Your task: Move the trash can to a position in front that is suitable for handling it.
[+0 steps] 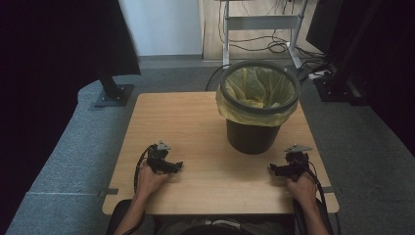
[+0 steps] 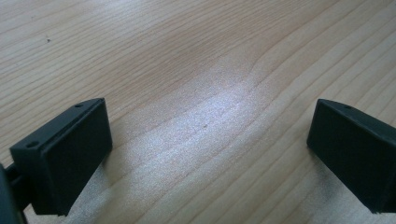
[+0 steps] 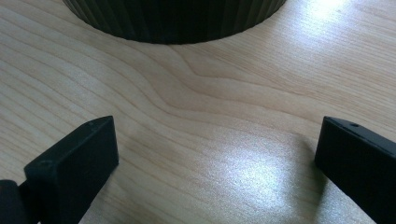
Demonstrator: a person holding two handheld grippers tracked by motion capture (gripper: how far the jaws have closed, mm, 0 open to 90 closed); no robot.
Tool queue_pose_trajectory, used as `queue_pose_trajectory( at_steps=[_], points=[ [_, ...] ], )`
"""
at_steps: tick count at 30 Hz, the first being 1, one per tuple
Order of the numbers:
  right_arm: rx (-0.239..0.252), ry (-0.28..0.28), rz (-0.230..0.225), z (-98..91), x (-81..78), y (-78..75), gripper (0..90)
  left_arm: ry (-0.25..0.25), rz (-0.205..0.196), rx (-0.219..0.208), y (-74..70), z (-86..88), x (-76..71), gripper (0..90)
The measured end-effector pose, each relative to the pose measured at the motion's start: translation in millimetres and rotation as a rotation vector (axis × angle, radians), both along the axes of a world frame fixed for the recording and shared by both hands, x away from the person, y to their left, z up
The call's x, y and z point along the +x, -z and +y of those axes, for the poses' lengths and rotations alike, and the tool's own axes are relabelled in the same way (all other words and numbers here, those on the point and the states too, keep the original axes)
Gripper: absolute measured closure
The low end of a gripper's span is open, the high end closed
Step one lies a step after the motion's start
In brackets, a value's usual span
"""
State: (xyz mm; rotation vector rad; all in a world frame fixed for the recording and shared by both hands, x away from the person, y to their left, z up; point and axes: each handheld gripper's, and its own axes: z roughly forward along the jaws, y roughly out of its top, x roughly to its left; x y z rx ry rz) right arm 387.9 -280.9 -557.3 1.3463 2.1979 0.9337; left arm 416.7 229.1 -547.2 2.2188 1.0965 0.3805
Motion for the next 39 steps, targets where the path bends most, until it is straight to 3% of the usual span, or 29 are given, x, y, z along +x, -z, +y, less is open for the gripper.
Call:
queue_pose_trajectory(
  at_steps=[4, 7, 14, 15, 18, 21, 24, 27, 30, 31, 39],
  points=[
    [0.0, 0.0, 0.0, 0.0, 0.0, 0.0, 0.0, 0.0, 0.001, 0.001, -0.1, -2.4, 0.9, 0.0],
    [-0.001, -0.01, 0.001, -0.2, 1.6, -0.1, 0.0, 0.032, 0.003, 0.004, -0.3, -3.2, 3.3, 0.0],
    [0.019, -0.018, 0.023, -2.5, 4.4, -2.2, 0.0, 0.058, 0.048, 0.027, -4.8, -6.4, 11.8, 0.0],
    [0.028, -0.014, 0.032, -3.3, 4.9, -3.2, 0.2, 0.072, 0.059, -0.011, -5.5, -6.4, 14.6, 0.0],
    [0.054, 0.001, 0.045, -5.3, 5.6, -4.4, 0.1, 0.07, 0.059, -0.028, -6.9, -6.2, 16.9, 0.0],
    [0.093, 0.012, 0.086, -9.3, 7.7, -8.0, 0.0, 0.065, 0.054, -0.038, -11.8, -7.4, 21.6, 0.0],
    [0.09, 0.018, 0.085, -11.5, 9.2, -10.5, 0.0, 0.065, 0.05, -0.054, -14.7, -8.4, 24.6, 0.0],
    [0.088, 0.032, 0.066, -14.2, 11.1, -14.6, 0.0, 0.057, 0.083, -0.14, -20.5, -9.8, 33.3, 0.0],
    [0.083, 0.04, 0.055, -16.7, 13.2, -17.6, 0.0, 0.054, 0.081, -0.171, -23.2, -11.2, 36.3, 0.0],
    [0.084, 0.046, 0.052, -18.9, 15.8, -20.4, 0.0, 0.045, 0.097, -0.179, -26.1, -13.3, 39.2, 0.0],
    [0.08, 0.074, 0.046, -24.2, 32.6, -29.9, 0.0, 0.074, 0.12, -0.184, -35.2, -22.2, 46.3, 0.0]
  ],
)
